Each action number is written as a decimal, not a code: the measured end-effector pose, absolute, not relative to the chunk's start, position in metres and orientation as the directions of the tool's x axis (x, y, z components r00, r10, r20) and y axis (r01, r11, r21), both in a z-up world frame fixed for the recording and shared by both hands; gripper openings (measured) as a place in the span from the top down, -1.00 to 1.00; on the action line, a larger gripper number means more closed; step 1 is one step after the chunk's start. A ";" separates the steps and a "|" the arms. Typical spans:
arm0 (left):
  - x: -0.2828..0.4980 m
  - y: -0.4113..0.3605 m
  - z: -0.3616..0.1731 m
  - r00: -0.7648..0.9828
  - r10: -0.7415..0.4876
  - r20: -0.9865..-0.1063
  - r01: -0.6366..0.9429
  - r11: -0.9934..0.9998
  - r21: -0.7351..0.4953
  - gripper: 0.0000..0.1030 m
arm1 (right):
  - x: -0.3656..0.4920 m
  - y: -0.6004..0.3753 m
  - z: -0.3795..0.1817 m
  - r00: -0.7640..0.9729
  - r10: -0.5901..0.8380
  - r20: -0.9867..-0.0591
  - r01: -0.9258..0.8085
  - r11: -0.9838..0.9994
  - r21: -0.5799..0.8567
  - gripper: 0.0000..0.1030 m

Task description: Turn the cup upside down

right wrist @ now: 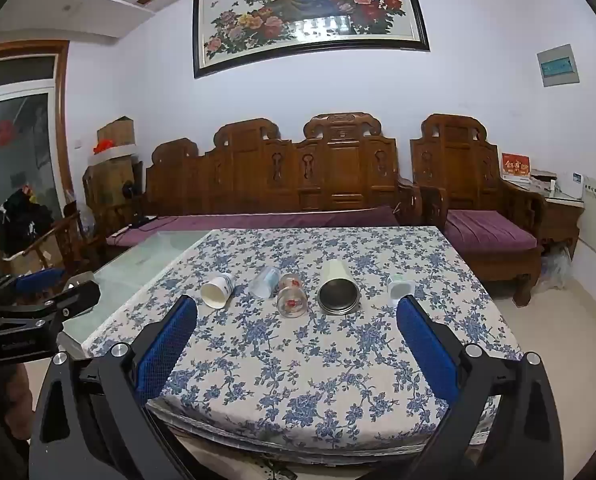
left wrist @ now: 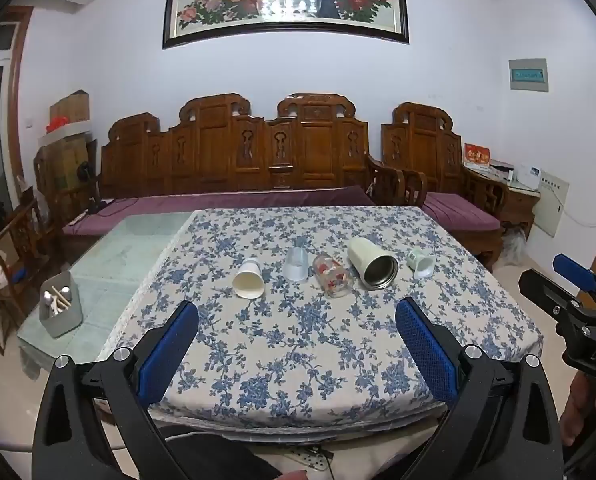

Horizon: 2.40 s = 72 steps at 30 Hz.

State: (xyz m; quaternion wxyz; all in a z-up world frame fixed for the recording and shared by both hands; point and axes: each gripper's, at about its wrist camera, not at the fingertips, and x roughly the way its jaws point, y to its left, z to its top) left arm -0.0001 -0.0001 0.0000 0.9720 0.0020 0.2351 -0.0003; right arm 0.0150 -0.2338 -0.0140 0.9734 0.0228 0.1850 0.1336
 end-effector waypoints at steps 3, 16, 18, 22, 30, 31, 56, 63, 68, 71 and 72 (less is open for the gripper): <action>0.000 0.001 0.000 0.890 -0.003 -0.456 0.004 1.000 0.001 -0.85 | 0.015 -0.234 -0.014 0.896 0.270 -0.353 -0.252 0.963 0.096 -0.95; -0.006 -0.001 0.009 0.901 -0.004 -0.433 0.007 1.000 0.005 -0.85 | 0.018 -0.234 -0.013 0.896 0.271 -0.352 -0.252 0.963 0.100 -0.95; -0.007 0.000 0.009 0.902 -0.005 -0.431 0.008 1.000 0.004 -0.85 | 0.017 -0.232 -0.012 0.896 0.272 -0.350 -0.253 0.962 0.100 -0.95; -0.009 -0.002 0.012 0.904 -0.005 -0.428 0.008 1.000 0.005 -0.85 | 0.012 -0.231 -0.010 0.897 0.274 -0.347 -0.255 0.962 0.098 -0.95; -0.010 -0.002 0.015 0.906 -0.008 -0.423 0.009 1.000 0.002 -0.85 | 0.007 -0.233 -0.011 0.900 0.278 -0.334 -0.259 0.960 0.101 -0.95; -0.010 -0.002 0.016 0.906 -0.008 -0.423 0.010 1.000 0.001 -0.85 | 0.007 -0.234 -0.011 0.901 0.279 -0.333 -0.260 0.960 0.102 -0.95; -0.015 -0.005 0.020 0.911 -0.012 -0.412 0.013 1.000 0.000 -0.85 | 0.006 -0.234 -0.009 0.900 0.281 -0.333 -0.261 0.960 0.103 -0.95; -0.015 -0.005 0.019 0.911 -0.012 -0.412 0.013 1.000 -0.001 -0.85 | 0.005 -0.232 -0.009 0.899 0.284 -0.334 -0.264 0.959 0.103 -0.95; -0.015 -0.005 0.019 0.911 -0.012 -0.412 0.013 1.000 -0.001 -0.85 | 0.005 -0.232 -0.009 0.898 0.285 -0.335 -0.265 0.959 0.104 -0.95; -0.015 -0.005 0.019 0.911 -0.012 -0.411 0.013 1.000 0.000 -0.85 | 0.005 -0.232 -0.009 0.899 0.284 -0.335 -0.264 0.959 0.103 -0.95; -0.015 -0.005 0.018 0.911 -0.012 -0.411 0.013 1.000 -0.001 -0.85 | 0.005 -0.232 -0.009 0.898 0.284 -0.335 -0.265 0.959 0.104 -0.95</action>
